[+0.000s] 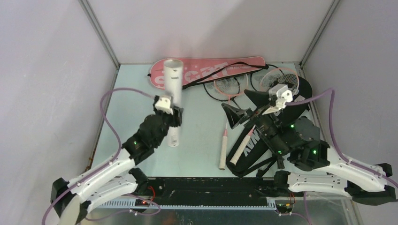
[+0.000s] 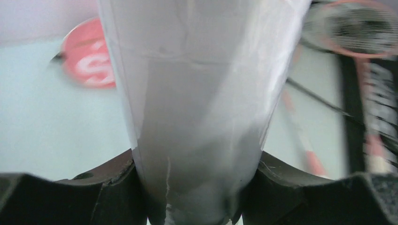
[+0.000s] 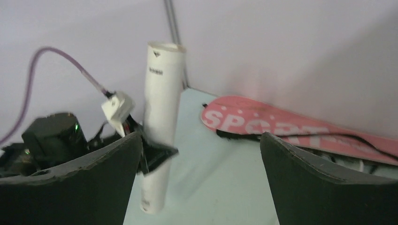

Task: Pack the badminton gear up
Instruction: Place the shuttle tube at the center of the board.

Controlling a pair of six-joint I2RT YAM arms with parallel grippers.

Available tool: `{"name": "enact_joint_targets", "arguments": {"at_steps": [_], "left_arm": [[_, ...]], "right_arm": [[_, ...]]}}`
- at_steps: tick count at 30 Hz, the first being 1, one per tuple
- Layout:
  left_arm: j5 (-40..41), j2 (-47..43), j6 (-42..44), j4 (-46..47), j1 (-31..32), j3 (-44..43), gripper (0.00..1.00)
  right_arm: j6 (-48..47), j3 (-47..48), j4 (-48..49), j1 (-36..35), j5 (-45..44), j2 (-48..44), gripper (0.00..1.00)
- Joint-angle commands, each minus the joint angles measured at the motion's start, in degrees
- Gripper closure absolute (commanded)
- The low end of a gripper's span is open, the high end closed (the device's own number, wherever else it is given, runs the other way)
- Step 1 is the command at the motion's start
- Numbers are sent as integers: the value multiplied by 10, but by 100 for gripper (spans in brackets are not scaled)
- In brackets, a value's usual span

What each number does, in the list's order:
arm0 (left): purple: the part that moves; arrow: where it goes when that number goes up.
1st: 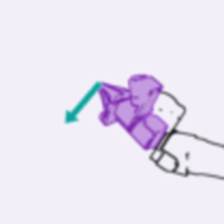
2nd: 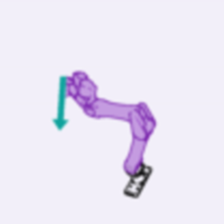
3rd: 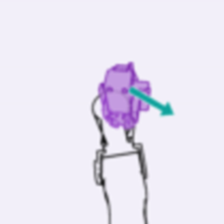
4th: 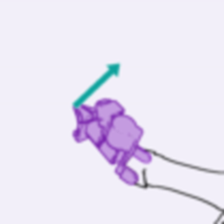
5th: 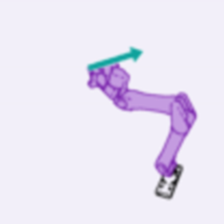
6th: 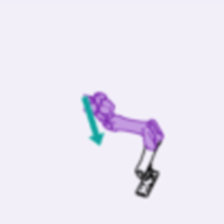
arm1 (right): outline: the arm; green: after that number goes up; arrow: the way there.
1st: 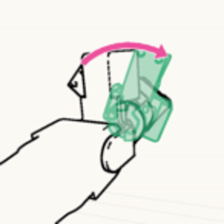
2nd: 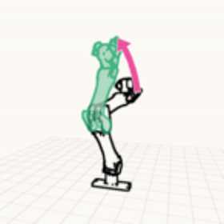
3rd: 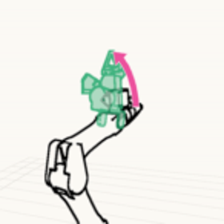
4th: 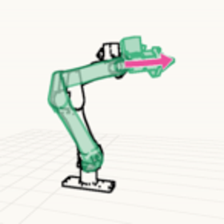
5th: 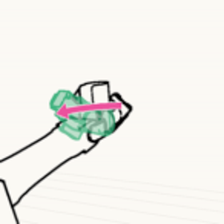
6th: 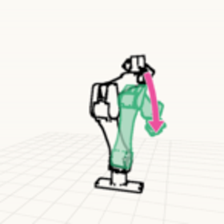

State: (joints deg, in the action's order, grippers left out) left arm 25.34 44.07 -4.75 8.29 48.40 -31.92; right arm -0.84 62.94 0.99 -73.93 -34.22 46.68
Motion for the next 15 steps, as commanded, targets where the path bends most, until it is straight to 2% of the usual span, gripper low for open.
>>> {"name": "enact_joint_targets", "arguments": {"at_steps": [1, 6, 8, 11, 15], "left_arm": [[66, 64, -115, -204, -134, -88, 59], [58, 107, -119, -301, -244, -110, 60], [41, 106, -101, -311, -278, -108, 58], [32, 111, -58, -285, -305, -82, 48], [42, 199, -24, -305, -333, -92, 44]], "right_arm": [[75, 6, -90, 39, -42, 18, 1], [135, -3, -171, 139, 21, 32, 1], [138, -28, -154, 175, 59, 26, 1], [147, -65, -134, 223, 111, 17, 1], [159, -86, -112, 286, 176, 7, 1]]}}
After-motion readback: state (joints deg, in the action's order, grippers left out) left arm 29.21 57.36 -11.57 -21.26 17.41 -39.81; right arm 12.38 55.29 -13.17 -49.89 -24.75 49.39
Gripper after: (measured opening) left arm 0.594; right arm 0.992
